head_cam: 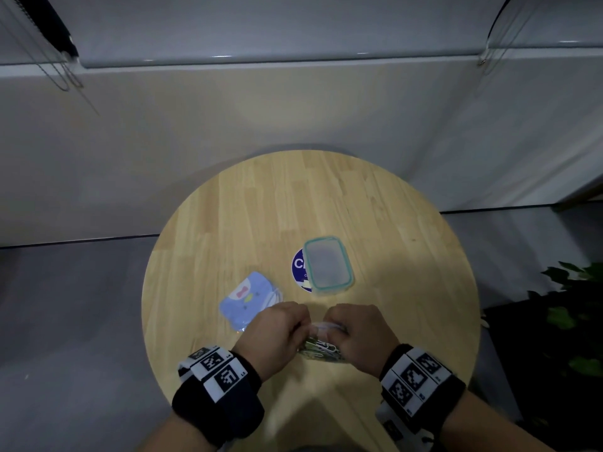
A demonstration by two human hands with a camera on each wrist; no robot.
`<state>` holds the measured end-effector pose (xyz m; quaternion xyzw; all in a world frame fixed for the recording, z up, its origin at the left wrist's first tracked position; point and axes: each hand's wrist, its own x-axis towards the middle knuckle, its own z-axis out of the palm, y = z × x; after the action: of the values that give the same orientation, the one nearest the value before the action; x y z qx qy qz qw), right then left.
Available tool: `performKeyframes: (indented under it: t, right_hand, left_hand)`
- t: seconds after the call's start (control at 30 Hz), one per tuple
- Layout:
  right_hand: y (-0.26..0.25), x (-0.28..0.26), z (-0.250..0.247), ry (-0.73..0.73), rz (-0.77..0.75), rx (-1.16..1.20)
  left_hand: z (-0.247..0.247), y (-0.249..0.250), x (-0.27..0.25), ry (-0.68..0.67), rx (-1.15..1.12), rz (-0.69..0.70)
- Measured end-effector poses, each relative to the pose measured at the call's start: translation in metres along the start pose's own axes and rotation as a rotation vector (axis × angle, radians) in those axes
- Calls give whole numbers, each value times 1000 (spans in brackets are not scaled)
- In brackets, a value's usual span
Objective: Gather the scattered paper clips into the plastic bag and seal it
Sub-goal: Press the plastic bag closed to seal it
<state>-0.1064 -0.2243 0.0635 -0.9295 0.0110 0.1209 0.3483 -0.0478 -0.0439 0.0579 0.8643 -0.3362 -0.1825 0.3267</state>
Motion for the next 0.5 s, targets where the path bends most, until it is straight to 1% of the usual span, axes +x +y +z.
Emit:
performKeyframes:
  t: [0.07, 0.13, 0.2, 0.27, 0.37, 0.43, 0.5]
  right_hand:
    - [10, 0, -3, -25, 15, 5]
    - [19, 1, -5, -34, 8, -40]
    - [24, 1, -5, -3, -6, -97]
    - [30, 1, -5, 62, -33, -181]
    - [44, 4, -5, 124, -3, -284]
    - [54, 5, -7, 126, 21, -248]
    - [69, 7, -9, 72, 111, -110]
  left_hand:
    - [3, -3, 3, -11, -34, 9]
    - [5, -4, 9, -27, -63, 3]
    - [7, -6, 17, -34, -69, -17]
    - [10, -9, 29, -17, -58, -26]
    - [17, -12, 46, -3, -27, -27]
    - [23, -13, 60, -6, -27, -33]
    - [29, -15, 77, 3, -18, -60]
